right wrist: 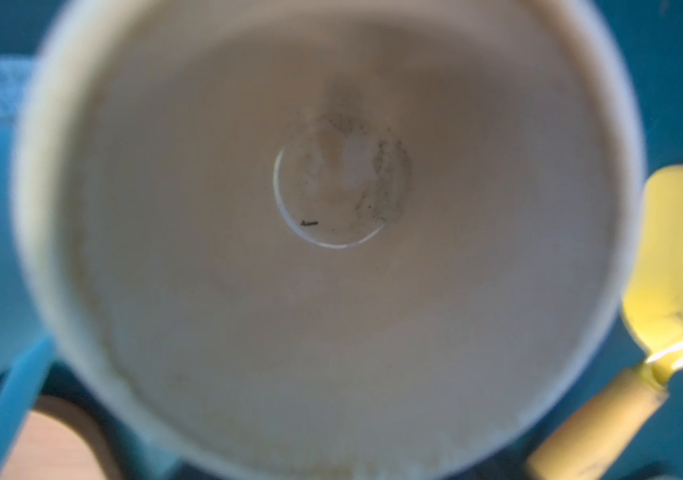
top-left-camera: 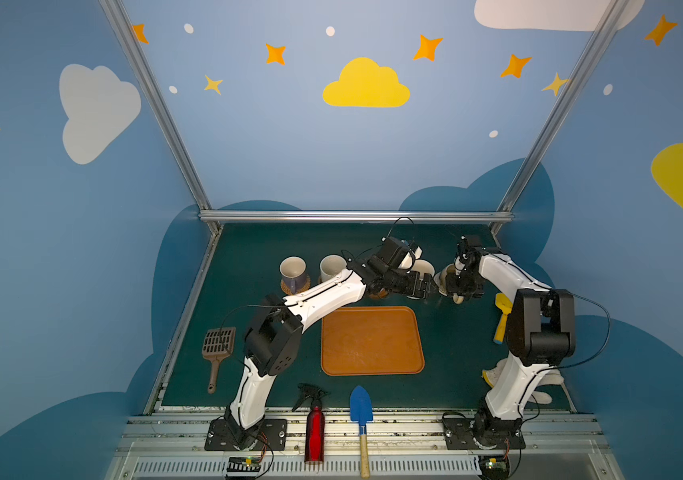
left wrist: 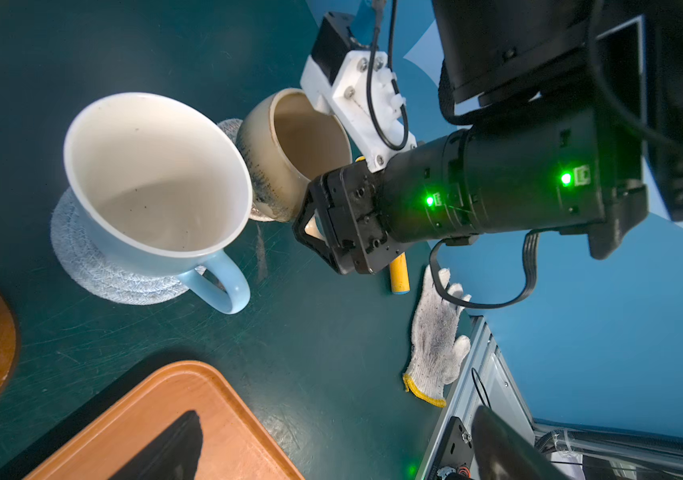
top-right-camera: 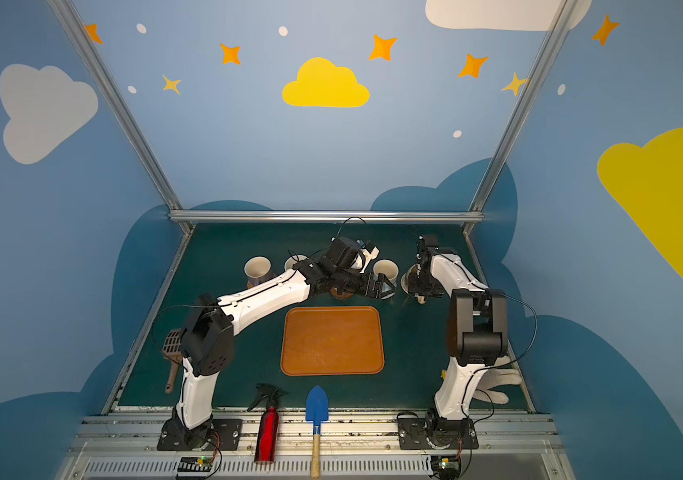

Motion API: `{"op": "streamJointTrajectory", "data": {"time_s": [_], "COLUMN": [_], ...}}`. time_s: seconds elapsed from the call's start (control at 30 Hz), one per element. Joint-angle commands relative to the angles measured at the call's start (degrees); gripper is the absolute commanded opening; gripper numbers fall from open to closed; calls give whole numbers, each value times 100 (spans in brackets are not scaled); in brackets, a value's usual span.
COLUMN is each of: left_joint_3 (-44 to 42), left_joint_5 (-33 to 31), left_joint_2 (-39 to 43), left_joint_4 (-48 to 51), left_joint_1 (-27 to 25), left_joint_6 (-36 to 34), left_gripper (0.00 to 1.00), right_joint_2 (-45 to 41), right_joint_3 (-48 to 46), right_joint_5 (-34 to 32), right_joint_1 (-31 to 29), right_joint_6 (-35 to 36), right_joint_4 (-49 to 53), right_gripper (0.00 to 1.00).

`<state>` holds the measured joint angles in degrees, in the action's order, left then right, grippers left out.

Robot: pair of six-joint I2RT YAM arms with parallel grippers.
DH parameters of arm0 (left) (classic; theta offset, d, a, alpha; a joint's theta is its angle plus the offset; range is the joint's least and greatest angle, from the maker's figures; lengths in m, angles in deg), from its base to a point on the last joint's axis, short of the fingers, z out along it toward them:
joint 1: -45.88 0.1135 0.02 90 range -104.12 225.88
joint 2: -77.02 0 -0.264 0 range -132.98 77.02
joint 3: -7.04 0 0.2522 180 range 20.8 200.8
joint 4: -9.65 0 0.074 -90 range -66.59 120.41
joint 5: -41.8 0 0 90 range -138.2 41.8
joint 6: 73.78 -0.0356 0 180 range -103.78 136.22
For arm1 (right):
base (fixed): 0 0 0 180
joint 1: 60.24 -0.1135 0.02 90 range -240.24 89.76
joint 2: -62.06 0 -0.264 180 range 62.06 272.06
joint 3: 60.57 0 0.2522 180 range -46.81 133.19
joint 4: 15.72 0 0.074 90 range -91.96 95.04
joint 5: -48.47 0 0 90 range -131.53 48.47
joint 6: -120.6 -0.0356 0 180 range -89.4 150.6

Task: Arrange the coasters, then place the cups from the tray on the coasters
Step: 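Open the right gripper and raise it off the beige mug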

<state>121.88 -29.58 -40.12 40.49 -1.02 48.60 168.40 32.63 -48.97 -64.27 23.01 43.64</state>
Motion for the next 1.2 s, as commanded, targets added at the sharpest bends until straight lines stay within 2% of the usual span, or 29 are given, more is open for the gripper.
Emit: {"op": "streamJointTrajectory", "data": {"time_s": [0.0, 0.17, 0.47, 0.67, 0.77, 0.93, 1.03, 1.17], "left_joint_3": [-26, -116, -758, -1512, -2180, -3953, -4963, -6026], "left_joint_5": [3, -140, -717, -842, -1127, -1946, -2913, -4163], "left_joint_2": [312, 515, 1509, 2406, 3063, 4328, 5060, 5808], "left_joint_4": [8, 117, 713, 973, 1025, 261, -357, -1133], "left_joint_1": [28, 33, 144, 311, 427, 863, 1025, 1105], "left_joint_6": [-53, -126, -361, -632, -835, -1410, -2026, -2696], "left_gripper": [100, 100, 100, 100, 100, 100, 100, 100], "right_joint_2": [-303, -770, -2022, -2841, -3472, -4607, -4989, -5356], "right_joint_3": [-87, -297, -534, -682, -918, -2119, -2643, -3255], "right_joint_5": [80, -124, 250, 610, 937, 1325, 1567, 1491], "right_joint_1": [37, 17, 23, -80, -101, -107, -112, -114], "right_joint_6": [-202, -309, -578, -445, -436, -330, -431, -456], "right_joint_4": [-89, -209, 15, 67, -170, -1727, -2276, -2712], "right_gripper": [89, 90, 91, 92, 91, 92, 91, 91]}}
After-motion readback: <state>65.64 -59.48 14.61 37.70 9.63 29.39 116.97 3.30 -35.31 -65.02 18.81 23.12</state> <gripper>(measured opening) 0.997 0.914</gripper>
